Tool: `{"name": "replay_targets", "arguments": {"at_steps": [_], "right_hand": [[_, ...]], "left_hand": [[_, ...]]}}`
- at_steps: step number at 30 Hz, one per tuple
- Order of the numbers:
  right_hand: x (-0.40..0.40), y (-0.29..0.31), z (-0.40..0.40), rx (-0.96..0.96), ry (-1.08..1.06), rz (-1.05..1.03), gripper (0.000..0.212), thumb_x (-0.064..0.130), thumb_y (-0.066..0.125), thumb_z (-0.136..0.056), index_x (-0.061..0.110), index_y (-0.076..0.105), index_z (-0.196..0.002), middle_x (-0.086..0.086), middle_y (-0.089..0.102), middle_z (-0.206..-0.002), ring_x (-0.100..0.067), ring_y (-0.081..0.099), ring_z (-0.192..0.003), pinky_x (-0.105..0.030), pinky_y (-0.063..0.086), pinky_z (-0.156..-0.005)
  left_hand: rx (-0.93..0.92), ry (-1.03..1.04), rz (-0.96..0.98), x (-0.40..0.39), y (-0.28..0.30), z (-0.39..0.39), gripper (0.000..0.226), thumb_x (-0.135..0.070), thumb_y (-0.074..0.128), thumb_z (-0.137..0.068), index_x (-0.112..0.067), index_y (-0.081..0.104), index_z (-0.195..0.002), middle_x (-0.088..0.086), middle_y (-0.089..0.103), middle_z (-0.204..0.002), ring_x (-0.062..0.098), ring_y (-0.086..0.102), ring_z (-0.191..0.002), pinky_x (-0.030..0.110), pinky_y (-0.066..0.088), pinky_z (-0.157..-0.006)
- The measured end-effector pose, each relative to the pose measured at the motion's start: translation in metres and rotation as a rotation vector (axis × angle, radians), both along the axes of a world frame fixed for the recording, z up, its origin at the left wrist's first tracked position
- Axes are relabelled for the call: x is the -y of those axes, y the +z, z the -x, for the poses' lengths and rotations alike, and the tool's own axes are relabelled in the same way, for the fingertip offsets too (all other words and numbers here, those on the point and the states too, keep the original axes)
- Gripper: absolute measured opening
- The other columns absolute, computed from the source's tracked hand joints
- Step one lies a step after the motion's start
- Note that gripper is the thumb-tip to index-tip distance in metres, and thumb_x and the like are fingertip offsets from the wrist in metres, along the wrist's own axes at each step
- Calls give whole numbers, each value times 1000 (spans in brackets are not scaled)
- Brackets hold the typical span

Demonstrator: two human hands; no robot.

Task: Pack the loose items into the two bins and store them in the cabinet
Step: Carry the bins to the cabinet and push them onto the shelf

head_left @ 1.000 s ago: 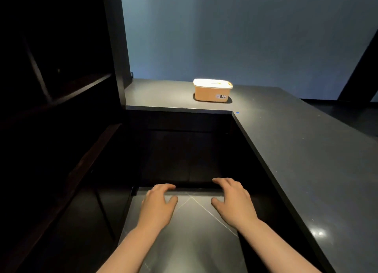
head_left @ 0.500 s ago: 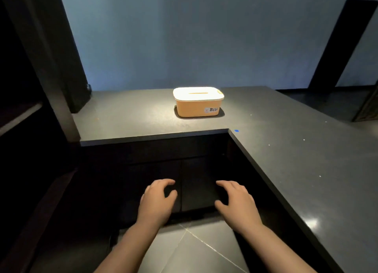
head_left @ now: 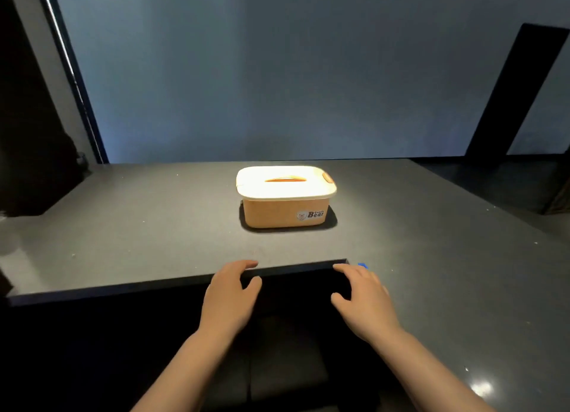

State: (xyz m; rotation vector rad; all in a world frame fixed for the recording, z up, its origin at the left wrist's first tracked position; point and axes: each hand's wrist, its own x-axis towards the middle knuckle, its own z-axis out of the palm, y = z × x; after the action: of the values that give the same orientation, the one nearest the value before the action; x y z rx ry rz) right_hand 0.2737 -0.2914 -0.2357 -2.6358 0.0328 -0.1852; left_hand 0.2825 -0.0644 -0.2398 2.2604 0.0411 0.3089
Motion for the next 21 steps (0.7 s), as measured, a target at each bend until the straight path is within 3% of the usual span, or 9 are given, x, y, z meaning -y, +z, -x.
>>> {"name": "replay_targets", "arguments": {"at_steps": [6,14,21], "right_hand": [[-3,13,-100,12,17,-20,55,25,58,-89,31,40,-142,9,41,-144,-13,34,-134,-33,31,-110],[-9,23,-249,119,-63,-6,47,33,56,-92,28,45,-138,5,46,-141,-18,36,-130,-35,31,-105],[-4,21,-345,21,-102,5,50,46,57,-90,32,47,-137,13,31,-153,-17,30,-136,-40,28,-108]], "left_hand": [[8,42,65,6,3,-84,35,-23,56,-91,-27,55,-126,-8,53,-130,9,47,-121,30,40,-98],[109,27,2,-21,8,-245,35,-20,57,-89,-27,57,-123,-4,50,-131,15,42,-122,25,34,-92],[70,25,-91,-39,0,-363,39,-25,58,-87,-23,56,-127,3,42,-142,23,26,-134,41,29,-106]]}}
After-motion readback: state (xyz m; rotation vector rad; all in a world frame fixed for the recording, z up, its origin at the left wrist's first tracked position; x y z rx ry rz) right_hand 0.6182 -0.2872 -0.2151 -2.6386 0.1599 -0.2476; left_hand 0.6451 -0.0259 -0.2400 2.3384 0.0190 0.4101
